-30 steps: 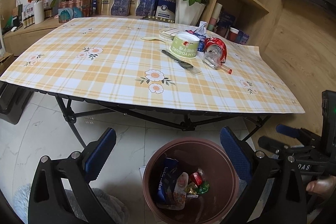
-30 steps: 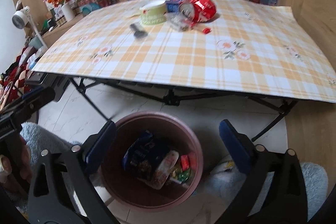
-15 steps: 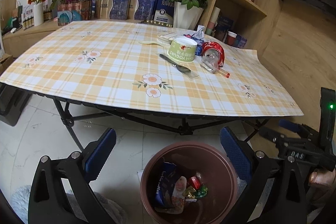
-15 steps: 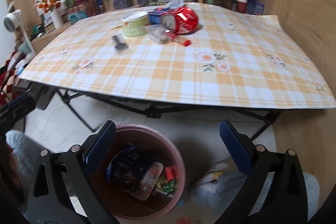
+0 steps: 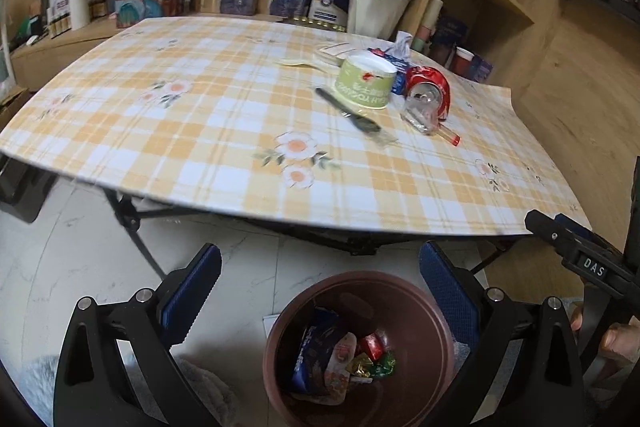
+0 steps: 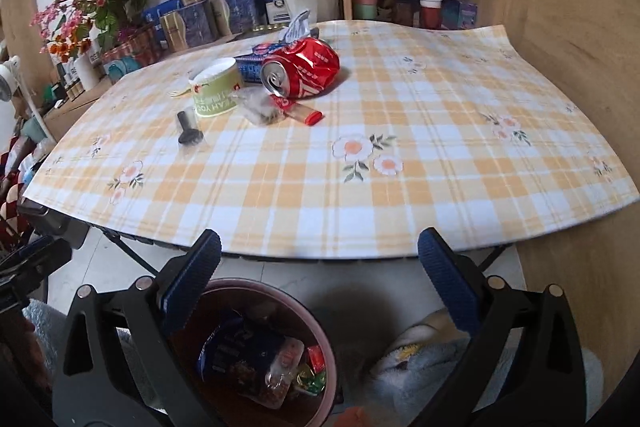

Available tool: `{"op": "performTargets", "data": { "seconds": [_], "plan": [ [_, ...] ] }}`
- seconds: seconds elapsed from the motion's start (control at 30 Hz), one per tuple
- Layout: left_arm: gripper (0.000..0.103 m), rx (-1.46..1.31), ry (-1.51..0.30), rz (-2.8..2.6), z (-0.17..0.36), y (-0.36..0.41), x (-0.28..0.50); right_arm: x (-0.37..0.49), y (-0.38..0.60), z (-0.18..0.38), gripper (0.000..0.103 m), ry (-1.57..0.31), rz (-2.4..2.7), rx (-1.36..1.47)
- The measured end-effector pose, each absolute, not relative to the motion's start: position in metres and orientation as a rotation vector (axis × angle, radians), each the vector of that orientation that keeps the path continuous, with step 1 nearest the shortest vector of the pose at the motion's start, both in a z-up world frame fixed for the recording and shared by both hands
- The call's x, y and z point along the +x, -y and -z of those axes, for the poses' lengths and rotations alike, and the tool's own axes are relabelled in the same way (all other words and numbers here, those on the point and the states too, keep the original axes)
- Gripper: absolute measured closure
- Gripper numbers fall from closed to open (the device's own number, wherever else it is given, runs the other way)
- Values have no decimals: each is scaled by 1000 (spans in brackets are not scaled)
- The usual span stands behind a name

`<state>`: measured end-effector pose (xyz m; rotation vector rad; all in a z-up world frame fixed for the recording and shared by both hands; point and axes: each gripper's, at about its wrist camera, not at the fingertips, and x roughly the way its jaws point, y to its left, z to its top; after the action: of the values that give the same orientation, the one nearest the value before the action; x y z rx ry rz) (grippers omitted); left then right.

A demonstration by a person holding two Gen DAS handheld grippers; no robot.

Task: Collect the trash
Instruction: 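Grasp the black plastic spoon with the left gripper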

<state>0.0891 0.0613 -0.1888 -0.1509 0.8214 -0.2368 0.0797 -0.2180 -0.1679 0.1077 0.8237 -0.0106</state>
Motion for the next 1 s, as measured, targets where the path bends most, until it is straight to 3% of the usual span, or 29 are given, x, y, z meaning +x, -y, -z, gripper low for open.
{"op": "performTargets", "data": {
  "seconds": [0.27, 0.5, 0.87, 0.93, 0.97, 1.0],
  "plan": [
    [7, -132, -862, 285, 178, -20, 147, 108, 238, 166, 6, -823, 9, 144],
    [31, -105, -938, 313, 185, 12, 234, 161, 256, 167, 6, -845, -18, 179],
    [33, -4, -1018, 209, 209, 25, 304, 227, 261, 173, 6, -869, -50, 199],
    [47, 54, -1007, 201, 210, 30, 303, 237, 260, 172, 6, -868, -61, 175],
    [69, 91, -1000, 205, 209, 31, 300, 241, 260, 171, 6, -863, -70, 163],
    [82, 89, -1003, 230, 209, 29, 299, 247, 258, 168, 6, -849, -86, 142]
  ]
}}
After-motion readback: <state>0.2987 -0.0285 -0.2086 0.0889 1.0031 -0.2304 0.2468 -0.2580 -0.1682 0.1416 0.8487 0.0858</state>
